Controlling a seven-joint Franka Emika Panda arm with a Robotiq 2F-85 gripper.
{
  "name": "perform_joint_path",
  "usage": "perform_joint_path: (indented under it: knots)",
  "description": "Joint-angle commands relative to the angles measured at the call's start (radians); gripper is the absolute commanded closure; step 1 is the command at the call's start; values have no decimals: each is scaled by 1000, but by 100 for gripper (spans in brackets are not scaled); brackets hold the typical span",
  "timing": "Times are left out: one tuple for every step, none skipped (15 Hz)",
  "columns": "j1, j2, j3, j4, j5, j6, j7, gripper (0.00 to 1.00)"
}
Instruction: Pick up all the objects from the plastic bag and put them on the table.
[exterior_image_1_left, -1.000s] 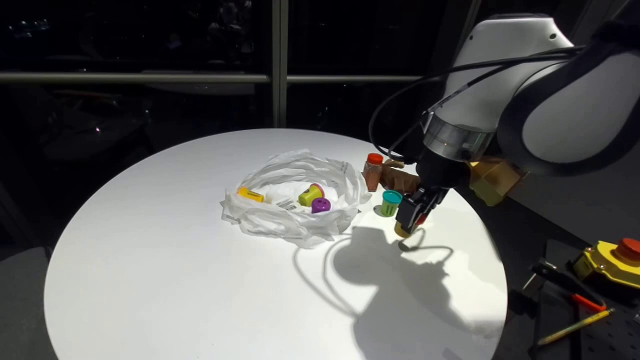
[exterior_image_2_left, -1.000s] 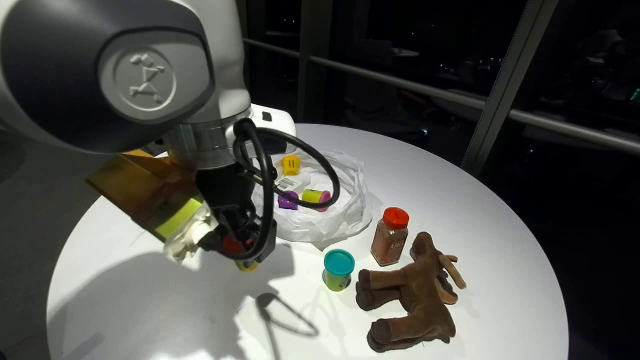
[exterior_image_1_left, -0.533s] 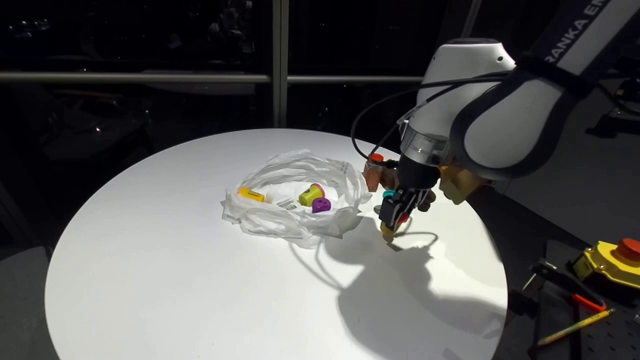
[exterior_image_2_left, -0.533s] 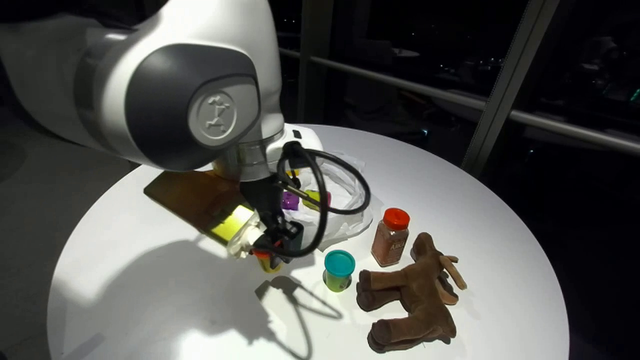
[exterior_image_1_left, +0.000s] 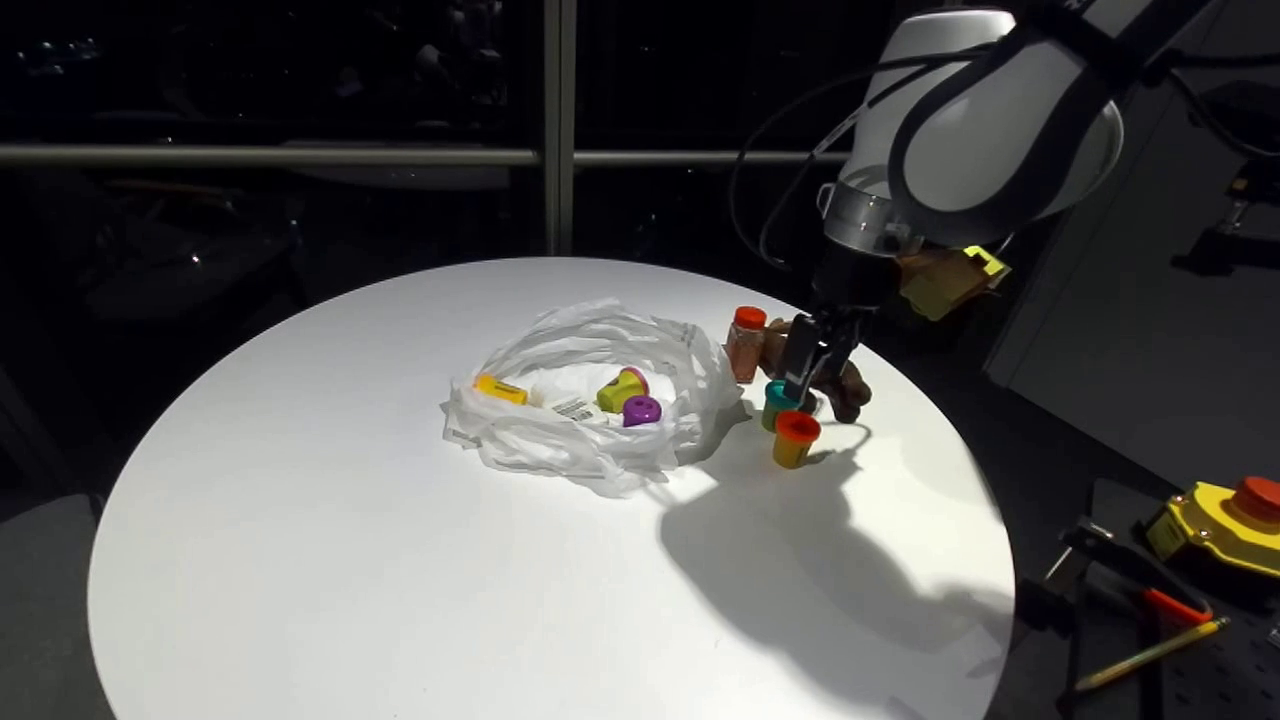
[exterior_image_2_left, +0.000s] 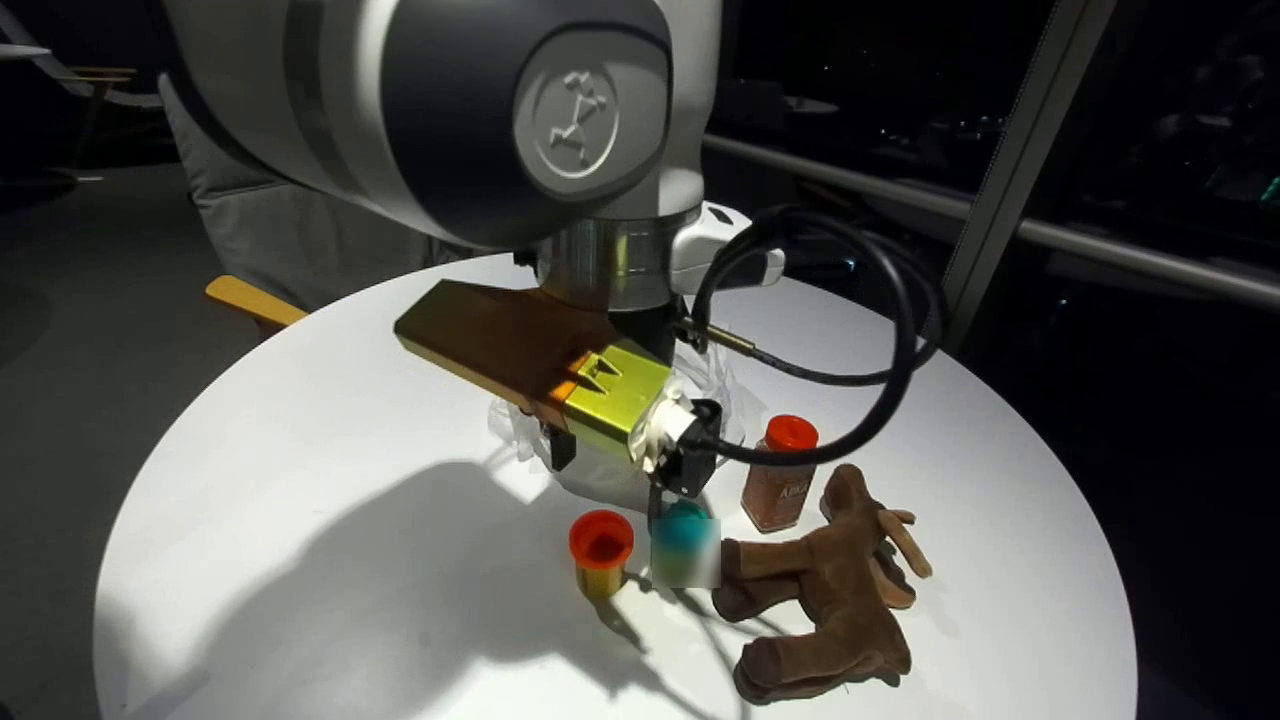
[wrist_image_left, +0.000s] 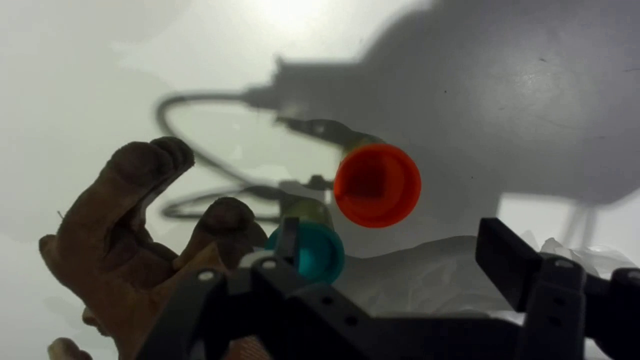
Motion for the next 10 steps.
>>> perform_joint_path:
  knots:
    - [-24,-75,44,-1,68,-101,-96,0]
    - [-18,-96,49,0,83,-118,-108,0]
    - [-10,-115,51,2,88,-136,-112,0]
    - [3,-135,54,8,90,-169,-101,0]
    - [21,-152,54,17,85,-206,-71,0]
    - [34,-162,61,47,98,-280,-49,0]
    - [44,-169,63,68,105,-331,-39,0]
    - [55,-168,66,104,114,-392,-29,0]
    - [66,-171,70,139,119,-491,-23,0]
    - [61,-155,52,80,93,-366,-43,0]
